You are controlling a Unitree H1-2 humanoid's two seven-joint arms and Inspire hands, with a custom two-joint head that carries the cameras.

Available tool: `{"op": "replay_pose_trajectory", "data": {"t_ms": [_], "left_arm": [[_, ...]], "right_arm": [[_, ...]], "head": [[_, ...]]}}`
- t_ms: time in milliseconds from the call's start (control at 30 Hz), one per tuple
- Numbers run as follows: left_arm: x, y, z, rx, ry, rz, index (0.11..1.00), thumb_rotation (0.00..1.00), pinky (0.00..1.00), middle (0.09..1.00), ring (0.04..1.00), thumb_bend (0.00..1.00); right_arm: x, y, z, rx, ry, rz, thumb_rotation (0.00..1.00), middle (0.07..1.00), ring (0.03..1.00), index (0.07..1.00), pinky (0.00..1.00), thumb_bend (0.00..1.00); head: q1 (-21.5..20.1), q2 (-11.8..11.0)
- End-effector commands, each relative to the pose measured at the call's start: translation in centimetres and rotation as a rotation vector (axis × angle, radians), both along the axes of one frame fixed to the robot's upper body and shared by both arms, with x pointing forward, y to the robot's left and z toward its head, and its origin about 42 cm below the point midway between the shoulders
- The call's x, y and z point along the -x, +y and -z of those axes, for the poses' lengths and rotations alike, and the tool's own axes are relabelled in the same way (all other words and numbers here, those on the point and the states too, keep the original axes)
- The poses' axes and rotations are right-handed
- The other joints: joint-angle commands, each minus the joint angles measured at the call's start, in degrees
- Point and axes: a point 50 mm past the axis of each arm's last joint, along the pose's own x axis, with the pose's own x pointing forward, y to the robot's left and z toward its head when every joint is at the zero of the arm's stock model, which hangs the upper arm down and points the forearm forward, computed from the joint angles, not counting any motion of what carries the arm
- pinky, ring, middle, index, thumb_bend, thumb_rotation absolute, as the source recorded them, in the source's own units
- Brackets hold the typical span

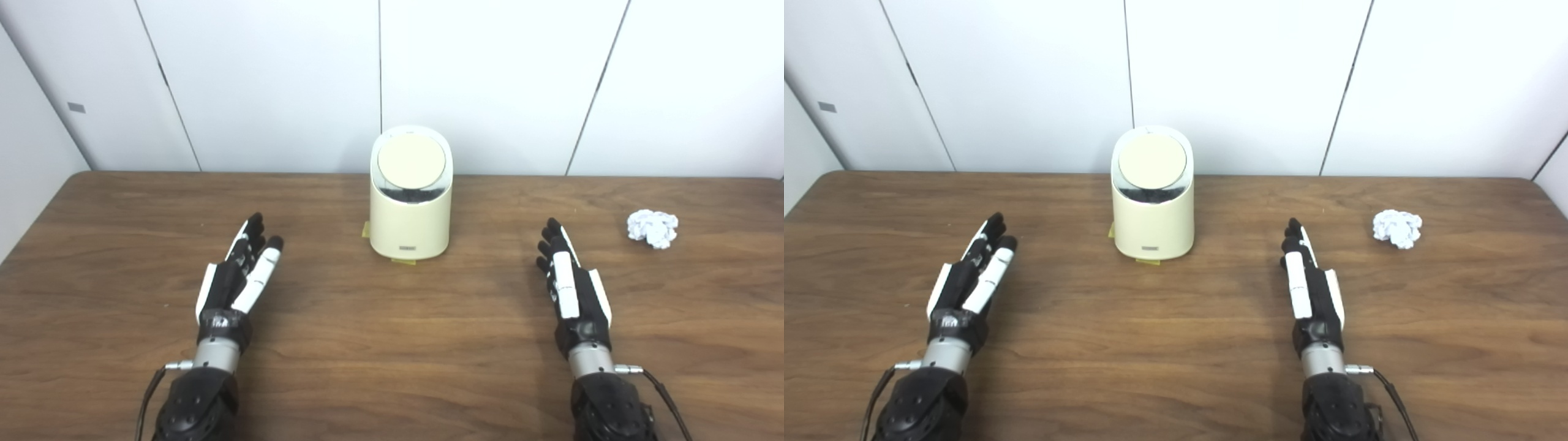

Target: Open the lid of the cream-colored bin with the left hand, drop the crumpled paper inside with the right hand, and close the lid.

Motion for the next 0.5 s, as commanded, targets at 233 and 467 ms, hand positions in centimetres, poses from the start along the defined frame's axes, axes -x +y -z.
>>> {"op": "replay_pose_trajectory", "data": {"t_ms": [233, 467], "left_arm": [[-5.2, -1.7, -8.3, -0.165, -0.166, 0.027, 0.984, 0.35, 0.98, 0.953, 0.960, 0.80], [-8.4, -3.0, -13.2, -0.306, -0.208, 0.086, 0.989, 0.30, 0.95, 0.958, 0.959, 0.87]], "right_arm": [[-0.9, -0.1, -0.6, -0.019, -0.065, -0.012, 1.00, 0.971, 0.956, 0.970, 0.97, 0.58], [-1.0, 0.1, -0.4, -0.012, -0.060, -0.012, 1.00, 0.968, 0.946, 0.968, 0.96, 0.57]], "head": [[0.13, -0.77], [0.45, -1.06]]}}
